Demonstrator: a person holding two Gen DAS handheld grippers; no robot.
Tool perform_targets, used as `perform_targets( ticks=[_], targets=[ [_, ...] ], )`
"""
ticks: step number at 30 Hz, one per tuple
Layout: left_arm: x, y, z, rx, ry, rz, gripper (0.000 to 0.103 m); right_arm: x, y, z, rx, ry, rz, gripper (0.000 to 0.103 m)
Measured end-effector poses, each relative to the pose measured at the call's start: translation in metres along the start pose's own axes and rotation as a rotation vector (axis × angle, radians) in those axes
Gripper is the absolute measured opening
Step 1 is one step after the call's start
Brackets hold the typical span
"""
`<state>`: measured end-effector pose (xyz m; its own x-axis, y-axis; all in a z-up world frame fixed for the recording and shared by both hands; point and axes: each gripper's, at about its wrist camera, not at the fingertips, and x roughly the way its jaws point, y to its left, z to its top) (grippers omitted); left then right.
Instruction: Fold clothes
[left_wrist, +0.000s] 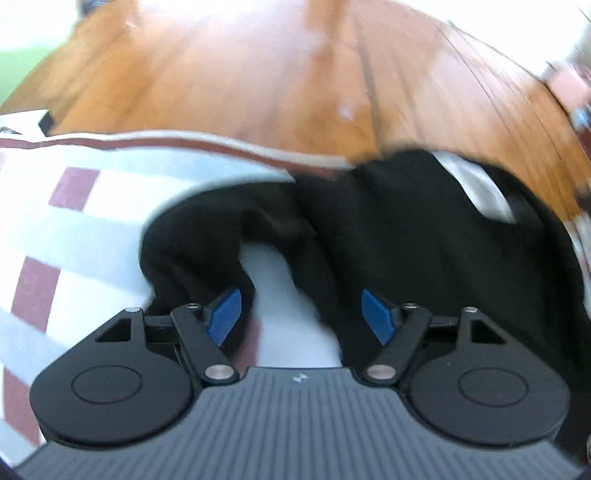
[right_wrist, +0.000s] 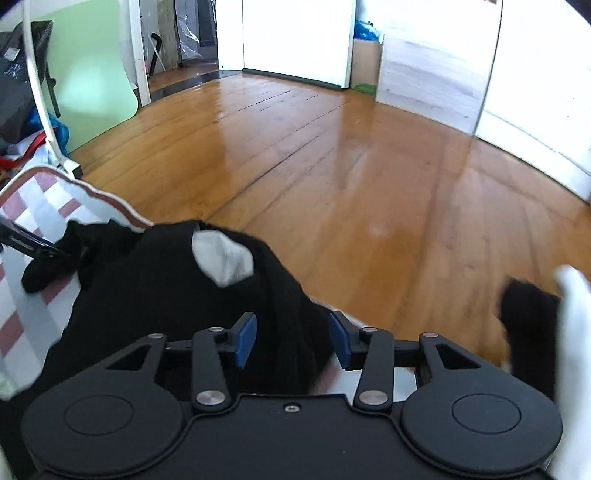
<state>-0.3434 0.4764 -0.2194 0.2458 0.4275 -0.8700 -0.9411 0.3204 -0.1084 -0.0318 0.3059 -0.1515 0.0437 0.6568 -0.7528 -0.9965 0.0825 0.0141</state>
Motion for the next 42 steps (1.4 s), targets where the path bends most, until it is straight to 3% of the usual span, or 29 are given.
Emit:
perform_targets(
  ticks=[2, 6, 8, 10, 11, 12, 15, 18, 19, 21, 23, 25, 28, 31, 36, 38, 42],
  targets=[
    [0.016, 0.009, 0.001, -0.033, -0.013, 0.08, 0.072, 0.023, -0.003, 0.008, 0.04, 0.02, 0.028, 0.05],
    [0.029, 0.035, 0.003, -0.172, -0.03, 0.04, 0.072, 0.067, -0.003, 0.009, 0.116, 0.076, 0.072, 0.05],
    [0.033, 0.046, 0.004, -0.222, -0.039, 0.053, 0.072, 0.086, -0.005, 0.006, 0.142, 0.094, 0.038, 0.056],
    [0.034, 0.055, 0.002, -0.269, -0.049, 0.066, 0.072, 0.105, -0.009, 0.003, 0.176, 0.12, -0.004, 0.056],
    [0.032, 0.06, 0.002, -0.293, -0.064, 0.069, 0.072, 0.112, -0.01, -0.001, 0.179, 0.127, 0.004, 0.041],
    [0.029, 0.066, 0.001, -0.317, -0.084, 0.074, 0.072, 0.117, -0.007, -0.006, 0.147, 0.131, 0.005, 0.013],
    [0.021, 0.068, 0.005, -0.276, -0.189, 0.119, 0.07, 0.117, 0.022, -0.021, -0.075, 0.065, -0.123, 0.009],
    [0.038, 0.069, 0.011, -0.268, -0.098, 0.036, 0.072, 0.098, 0.03, -0.027, -0.047, -0.002, -0.098, 0.009],
    [0.042, 0.067, 0.011, -0.248, -0.086, 0.038, 0.074, 0.089, 0.03, -0.027, -0.029, -0.031, -0.093, 0.009],
    [0.044, 0.061, 0.01, -0.187, -0.107, 0.069, 0.068, 0.07, 0.027, -0.03, 0.022, -0.084, -0.097, 0.009],
    [0.04, 0.055, 0.007, -0.098, -0.118, 0.117, 0.029, 0.047, 0.021, -0.036, 0.103, -0.128, -0.089, 0.009],
    [0.033, 0.057, 0.003, -0.055, -0.134, 0.117, 0.014, 0.03, 0.018, -0.044, 0.176, -0.151, -0.074, 0.009],
    [0.012, 0.059, -0.003, -0.028, -0.195, 0.202, 0.012, 0.014, 0.023, -0.053, 0.16, -0.16, -0.091, 0.009],
    [-0.009, 0.061, 0.0, 0.101, -0.28, 0.329, 0.012, 0.008, 0.036, -0.056, 0.017, -0.16, -0.159, 0.009],
    [-0.05, 0.087, 0.016, 0.107, -0.344, 0.325, 0.012, -0.009, 0.034, -0.03, 0.022, -0.204, -0.159, 0.008],
    [-0.077, 0.097, 0.026, 0.127, -0.421, 0.373, 0.012, -0.017, 0.032, -0.014, 0.052, -0.239, -0.152, 0.008],
    [-0.113, 0.143, 0.047, 0.009, -0.487, 0.374, 0.012, -0.027, 0.033, 0.019, 0.065, -0.301, -0.157, 0.008]
  ],
)
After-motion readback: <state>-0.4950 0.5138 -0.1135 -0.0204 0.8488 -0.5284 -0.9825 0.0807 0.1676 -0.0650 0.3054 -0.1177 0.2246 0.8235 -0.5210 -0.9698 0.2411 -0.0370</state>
